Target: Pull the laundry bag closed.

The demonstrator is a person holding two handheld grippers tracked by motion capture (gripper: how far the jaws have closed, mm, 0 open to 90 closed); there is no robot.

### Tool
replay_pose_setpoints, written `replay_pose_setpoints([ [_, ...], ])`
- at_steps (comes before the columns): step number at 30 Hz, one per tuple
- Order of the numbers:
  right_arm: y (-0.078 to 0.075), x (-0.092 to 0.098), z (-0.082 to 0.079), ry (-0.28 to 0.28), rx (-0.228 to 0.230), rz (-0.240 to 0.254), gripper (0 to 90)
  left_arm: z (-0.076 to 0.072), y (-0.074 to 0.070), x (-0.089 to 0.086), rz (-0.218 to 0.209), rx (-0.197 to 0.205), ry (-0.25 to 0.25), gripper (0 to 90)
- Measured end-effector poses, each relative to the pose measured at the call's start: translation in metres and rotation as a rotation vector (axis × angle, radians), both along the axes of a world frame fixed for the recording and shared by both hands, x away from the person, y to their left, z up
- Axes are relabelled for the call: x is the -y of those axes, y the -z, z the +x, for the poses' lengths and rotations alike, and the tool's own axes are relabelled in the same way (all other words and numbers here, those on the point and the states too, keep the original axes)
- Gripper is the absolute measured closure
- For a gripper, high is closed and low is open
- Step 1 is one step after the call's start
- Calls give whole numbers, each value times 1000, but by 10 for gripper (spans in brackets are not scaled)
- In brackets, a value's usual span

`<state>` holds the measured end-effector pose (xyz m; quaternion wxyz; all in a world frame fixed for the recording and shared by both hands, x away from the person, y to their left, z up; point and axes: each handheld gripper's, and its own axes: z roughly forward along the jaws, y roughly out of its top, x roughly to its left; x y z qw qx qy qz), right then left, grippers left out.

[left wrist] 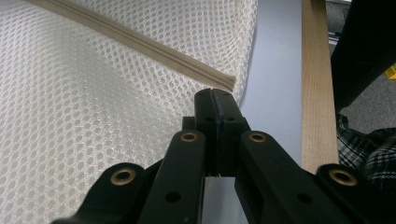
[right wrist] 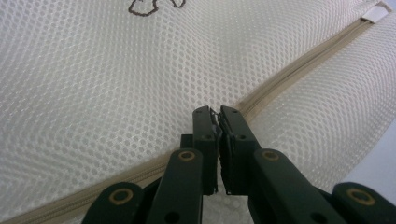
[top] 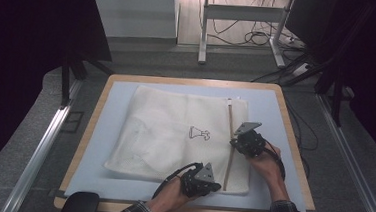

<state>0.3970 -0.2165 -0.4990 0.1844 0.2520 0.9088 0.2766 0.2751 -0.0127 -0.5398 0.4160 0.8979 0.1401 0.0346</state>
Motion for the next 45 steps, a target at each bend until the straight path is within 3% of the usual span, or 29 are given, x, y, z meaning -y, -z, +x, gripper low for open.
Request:
replay_pose_setpoints([
  [12, 1, -2, 14, 8, 10, -15, 852, 1, 0, -1, 9, 4, 6, 900],
  [45, 2, 1, 47, 18, 10, 6, 848, -1, 0, 0, -1, 6, -4, 900],
])
